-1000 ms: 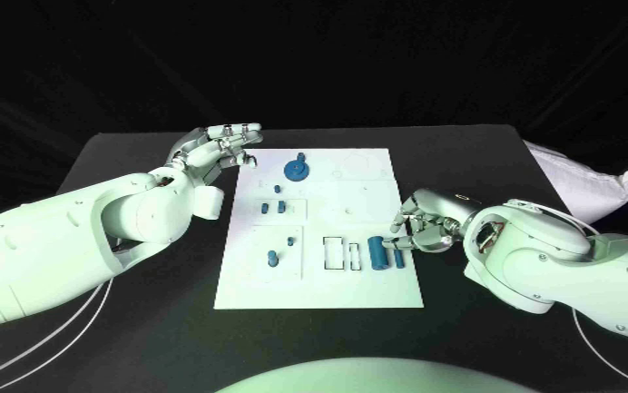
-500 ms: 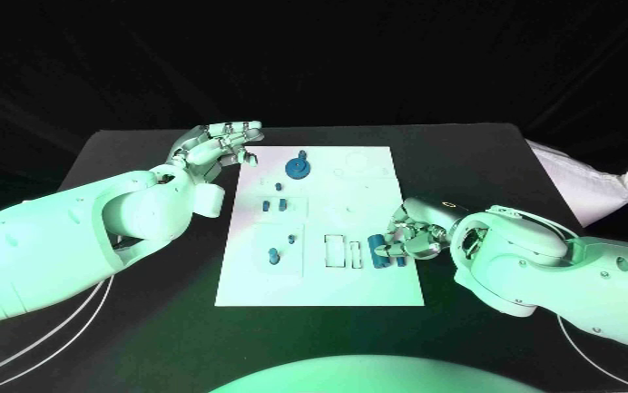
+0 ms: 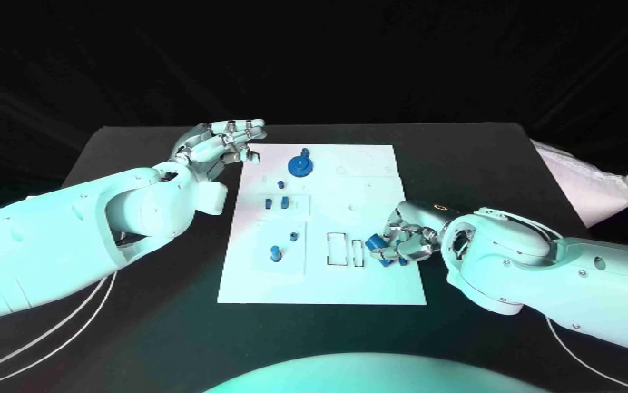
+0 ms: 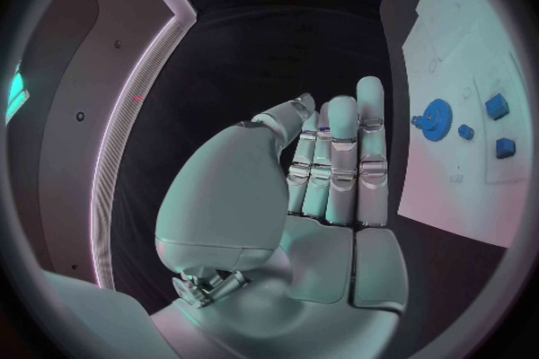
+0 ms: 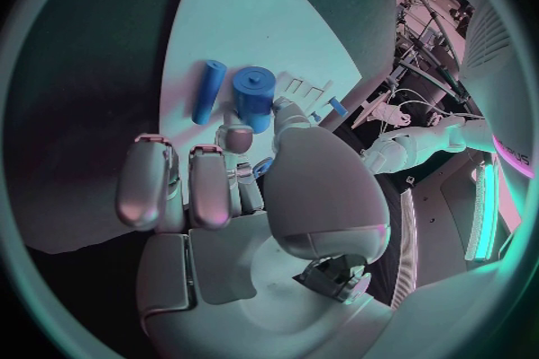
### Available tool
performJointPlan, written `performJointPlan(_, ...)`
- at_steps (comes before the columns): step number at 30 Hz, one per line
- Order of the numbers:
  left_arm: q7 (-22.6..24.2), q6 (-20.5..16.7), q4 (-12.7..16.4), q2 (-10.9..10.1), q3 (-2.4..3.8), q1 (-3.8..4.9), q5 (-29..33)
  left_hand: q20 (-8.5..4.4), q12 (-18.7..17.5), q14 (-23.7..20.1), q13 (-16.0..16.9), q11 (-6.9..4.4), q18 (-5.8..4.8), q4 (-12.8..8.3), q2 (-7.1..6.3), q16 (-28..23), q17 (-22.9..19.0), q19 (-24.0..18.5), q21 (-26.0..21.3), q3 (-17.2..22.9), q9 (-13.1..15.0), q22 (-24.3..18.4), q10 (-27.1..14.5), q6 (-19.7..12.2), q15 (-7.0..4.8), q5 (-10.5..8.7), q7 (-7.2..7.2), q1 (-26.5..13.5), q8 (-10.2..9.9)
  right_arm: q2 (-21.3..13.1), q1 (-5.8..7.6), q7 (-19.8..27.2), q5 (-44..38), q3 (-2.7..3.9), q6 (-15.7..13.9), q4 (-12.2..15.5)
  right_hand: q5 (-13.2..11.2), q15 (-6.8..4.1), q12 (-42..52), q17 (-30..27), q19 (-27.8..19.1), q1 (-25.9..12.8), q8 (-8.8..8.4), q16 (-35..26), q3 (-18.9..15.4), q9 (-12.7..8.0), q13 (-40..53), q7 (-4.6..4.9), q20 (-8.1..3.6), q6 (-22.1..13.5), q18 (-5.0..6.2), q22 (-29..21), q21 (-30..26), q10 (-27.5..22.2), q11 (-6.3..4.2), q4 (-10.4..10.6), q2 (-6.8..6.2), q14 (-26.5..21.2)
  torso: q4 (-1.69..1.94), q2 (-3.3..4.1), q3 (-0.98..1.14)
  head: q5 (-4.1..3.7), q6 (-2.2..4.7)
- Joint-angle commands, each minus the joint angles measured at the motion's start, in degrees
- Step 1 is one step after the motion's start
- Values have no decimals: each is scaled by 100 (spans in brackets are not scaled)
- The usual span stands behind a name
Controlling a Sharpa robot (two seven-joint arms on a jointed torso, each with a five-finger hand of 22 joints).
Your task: Assemble the parts on the task board
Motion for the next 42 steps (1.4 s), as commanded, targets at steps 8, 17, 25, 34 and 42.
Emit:
performJointPlan(8,26,124,32,-15,2,-1,14,3,47,-44,10,-3,64,2,47,-20,-26,30,-21,-42,-9,-11,-49,-35,14,9,2,1,47,85,-74,-74,-41,-5,209,-104,122,-57,179,24,19,260,147,55,-28,56,239,-42,-39,76,-49,31,40,115,-41,-64,206,280,-8,-6,-3,21,-28)
performJointPlan(17,23,122,43,-28,2,-2,14,3,47,-44,10,-3,64,2,47,-20,-26,30,-21,-42,-9,-11,-49,-35,14,9,2,1,47,-1,-77,134,80,4,-613,62,290,-132,415,252,91,419,317,195,-5,171,556,-149,-108,301,-75,181,116,326,-134,-44,446,319,-14,-10,4,19,-28)
performJointPlan(25,20,128,41,-14,1,-6,14,3,51,-47,10,-2,65,-3,48,-20,-29,29,-24,-43,-9,-12,-57,-36,14,10,0,8,50,-5,17,392,502,32,-1142,289,463,-163,448,345,130,320,358,256,-60,230,644,-183,-149,342,-91,265,160,391,-166,-1,559,331,2,-7,-5,15,-11)
performJointPlan(34,15,130,41,-11,1,-8,14,3,51,-47,10,-2,65,-3,48,-20,-29,29,-24,-43,-9,-12,-57,-36,14,10,0,8,50,294,44,317,776,38,-756,195,577,-171,488,360,135,240,377,267,-97,269,734,-195,-157,362,-94,277,166,434,-174,7,642,328,-11,-6,-4,57,-15)
performJointPlan(42,12,133,55,-11,1,-9,14,3,51,-47,10,-2,65,-3,48,-20,-29,29,-24,-43,-9,-12,-57,-36,14,10,0,8,50,539,40,83,798,38,-461,75,518,-186,609,426,141,-8,418,306,-222,329,918,-223,-167,423,-97,293,171,538,-196,11,739,334,-8,0,-8,49,-4)
